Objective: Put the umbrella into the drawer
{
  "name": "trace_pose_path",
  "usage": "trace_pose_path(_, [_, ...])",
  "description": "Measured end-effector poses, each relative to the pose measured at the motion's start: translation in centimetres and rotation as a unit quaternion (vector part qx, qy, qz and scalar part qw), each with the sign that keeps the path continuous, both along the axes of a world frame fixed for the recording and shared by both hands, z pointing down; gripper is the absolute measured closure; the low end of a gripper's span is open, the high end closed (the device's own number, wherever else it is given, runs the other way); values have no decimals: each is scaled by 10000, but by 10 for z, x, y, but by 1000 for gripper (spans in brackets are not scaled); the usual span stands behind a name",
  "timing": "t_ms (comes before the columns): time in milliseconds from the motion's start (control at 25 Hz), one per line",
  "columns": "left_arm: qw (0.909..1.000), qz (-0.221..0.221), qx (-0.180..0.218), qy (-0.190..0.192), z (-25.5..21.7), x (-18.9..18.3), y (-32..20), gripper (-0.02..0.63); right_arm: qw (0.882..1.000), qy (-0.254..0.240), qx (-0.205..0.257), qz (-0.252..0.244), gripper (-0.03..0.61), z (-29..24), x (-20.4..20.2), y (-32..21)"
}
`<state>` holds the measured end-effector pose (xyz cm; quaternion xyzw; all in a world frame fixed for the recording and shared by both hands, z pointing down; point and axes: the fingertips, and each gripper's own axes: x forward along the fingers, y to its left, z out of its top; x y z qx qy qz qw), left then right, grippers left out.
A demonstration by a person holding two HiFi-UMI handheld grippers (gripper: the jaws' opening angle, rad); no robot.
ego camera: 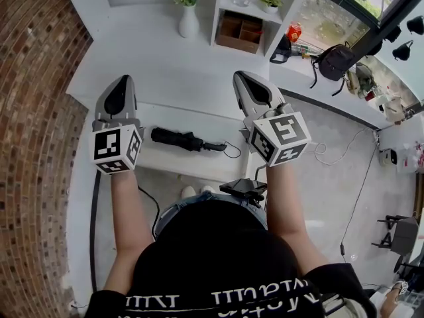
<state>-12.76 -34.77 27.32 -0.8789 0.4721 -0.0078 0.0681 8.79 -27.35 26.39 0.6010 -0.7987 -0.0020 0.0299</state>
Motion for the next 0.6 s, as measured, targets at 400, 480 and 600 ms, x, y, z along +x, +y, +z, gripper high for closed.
trace_pose_path(400, [9996, 177, 206, -30, -18, 9, 2, 615, 9917, 391, 819, 912, 569, -46, 26, 15])
trace_pose_path(480, [9994, 224, 250, 7, -22, 10, 3, 615, 9910, 420, 878, 925, 569, -54, 25, 18])
trace_pose_path(600, [9991, 258, 325, 33, -29, 11, 4, 615, 9902, 462, 918, 941, 569, -62, 24, 22])
